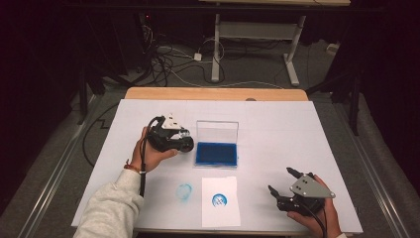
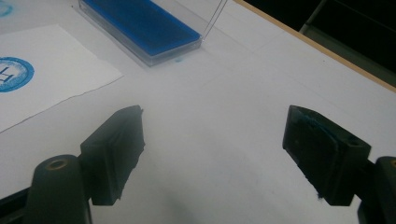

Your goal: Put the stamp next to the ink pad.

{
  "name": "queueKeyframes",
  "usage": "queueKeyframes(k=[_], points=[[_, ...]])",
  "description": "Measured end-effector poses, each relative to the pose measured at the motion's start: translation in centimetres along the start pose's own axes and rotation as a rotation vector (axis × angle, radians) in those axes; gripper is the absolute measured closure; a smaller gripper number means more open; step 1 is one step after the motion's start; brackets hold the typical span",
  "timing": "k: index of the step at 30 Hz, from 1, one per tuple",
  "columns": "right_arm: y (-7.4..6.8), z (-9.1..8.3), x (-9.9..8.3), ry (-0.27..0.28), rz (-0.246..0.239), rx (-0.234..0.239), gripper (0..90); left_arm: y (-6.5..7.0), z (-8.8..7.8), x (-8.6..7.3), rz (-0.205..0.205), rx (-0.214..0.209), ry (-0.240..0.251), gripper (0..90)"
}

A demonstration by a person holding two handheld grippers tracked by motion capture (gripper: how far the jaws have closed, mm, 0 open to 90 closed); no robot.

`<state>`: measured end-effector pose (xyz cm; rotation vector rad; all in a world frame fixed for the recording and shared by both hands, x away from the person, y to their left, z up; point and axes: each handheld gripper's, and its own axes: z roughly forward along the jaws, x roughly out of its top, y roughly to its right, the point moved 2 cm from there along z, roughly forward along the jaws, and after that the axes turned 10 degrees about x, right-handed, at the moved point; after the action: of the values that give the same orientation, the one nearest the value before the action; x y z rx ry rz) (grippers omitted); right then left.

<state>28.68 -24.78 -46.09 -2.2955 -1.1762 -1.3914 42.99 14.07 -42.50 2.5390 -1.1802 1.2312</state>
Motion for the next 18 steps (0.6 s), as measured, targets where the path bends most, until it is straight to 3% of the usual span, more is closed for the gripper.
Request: queueKeyframes(k=[18], points=[[-0.2, 0.2, 0.0, -0.01, -0.015, 0.006, 21.0, 0.6, 2.0, -1.7, -0.006, -0.01, -0.049, 54.4]])
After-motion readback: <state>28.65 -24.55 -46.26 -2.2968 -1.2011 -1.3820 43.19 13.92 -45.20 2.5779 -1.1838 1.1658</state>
